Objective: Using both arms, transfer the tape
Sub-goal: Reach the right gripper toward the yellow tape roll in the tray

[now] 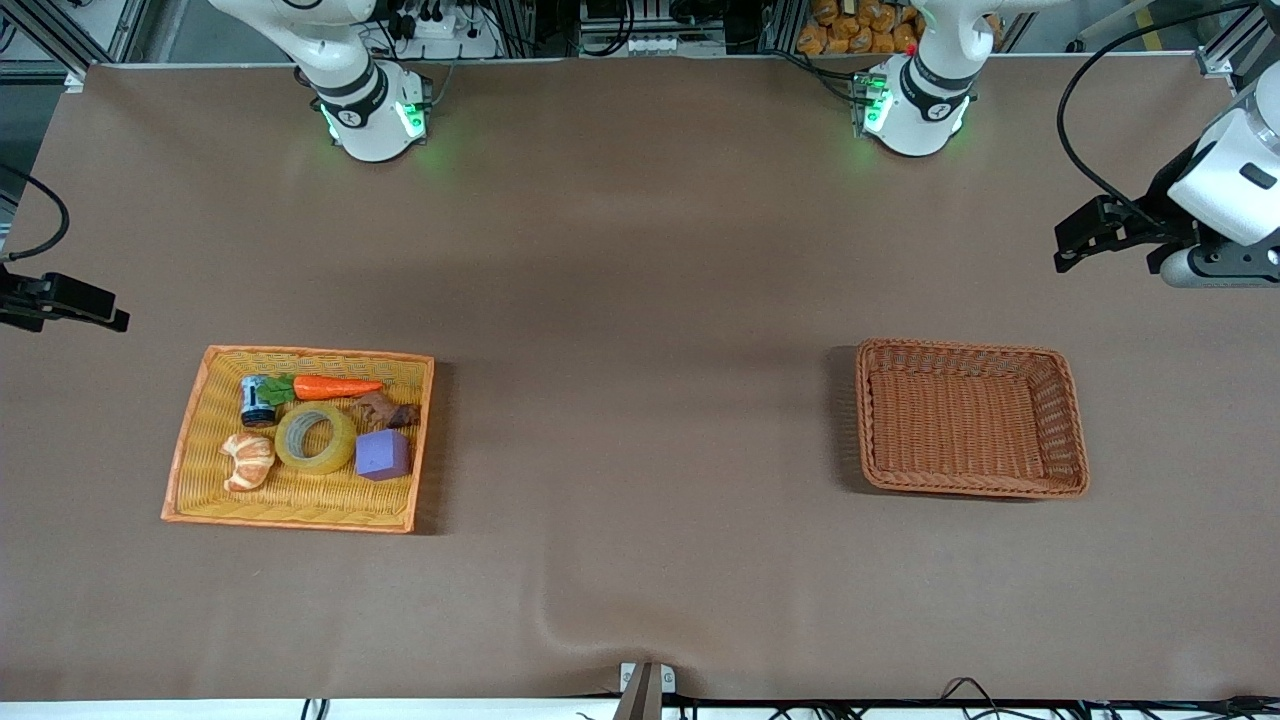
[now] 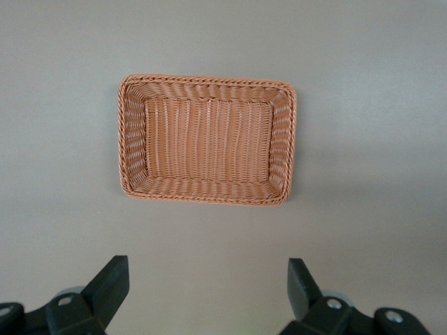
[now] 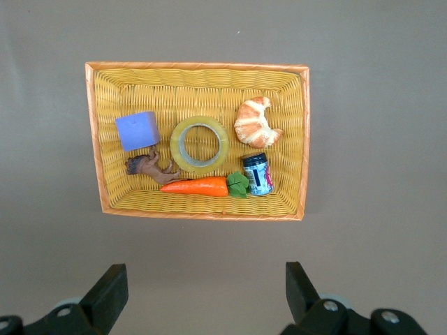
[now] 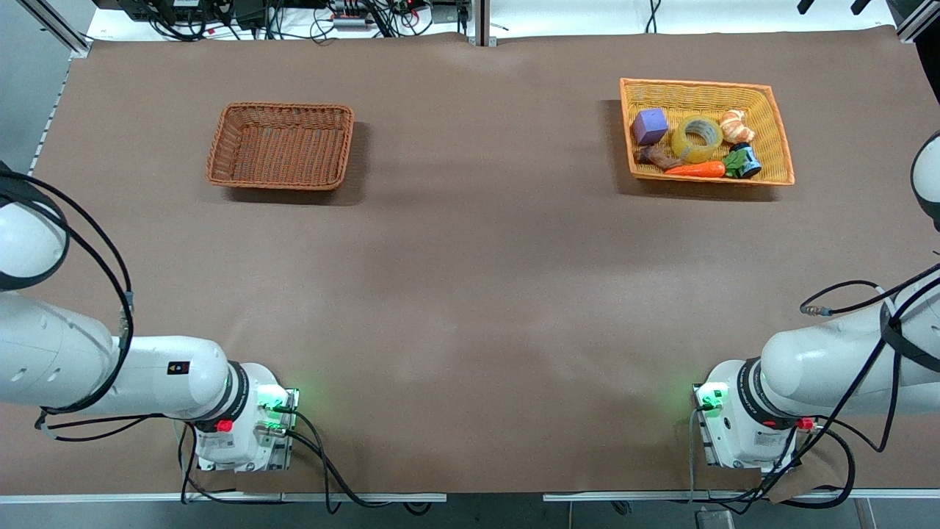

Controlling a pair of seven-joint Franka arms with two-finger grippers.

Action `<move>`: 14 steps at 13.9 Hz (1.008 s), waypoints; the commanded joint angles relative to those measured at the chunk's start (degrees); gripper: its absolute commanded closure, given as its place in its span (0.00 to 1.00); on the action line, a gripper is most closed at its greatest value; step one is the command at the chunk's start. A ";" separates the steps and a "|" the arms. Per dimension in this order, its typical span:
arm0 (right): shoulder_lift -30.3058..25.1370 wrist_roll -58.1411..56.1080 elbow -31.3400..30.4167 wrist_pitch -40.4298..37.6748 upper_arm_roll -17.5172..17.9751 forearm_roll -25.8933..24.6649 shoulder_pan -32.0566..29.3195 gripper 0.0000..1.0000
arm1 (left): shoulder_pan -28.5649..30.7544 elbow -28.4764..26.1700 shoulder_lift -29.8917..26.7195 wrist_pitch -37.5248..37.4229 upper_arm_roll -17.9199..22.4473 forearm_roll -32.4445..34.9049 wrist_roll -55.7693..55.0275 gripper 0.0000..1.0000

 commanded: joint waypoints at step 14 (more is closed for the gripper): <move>7.12 -6.20 -22.86 29.99 0.39 1.60 6.10 0.00 | 0.92 -0.55 0.79 -0.48 0.59 -1.00 1.75 0.00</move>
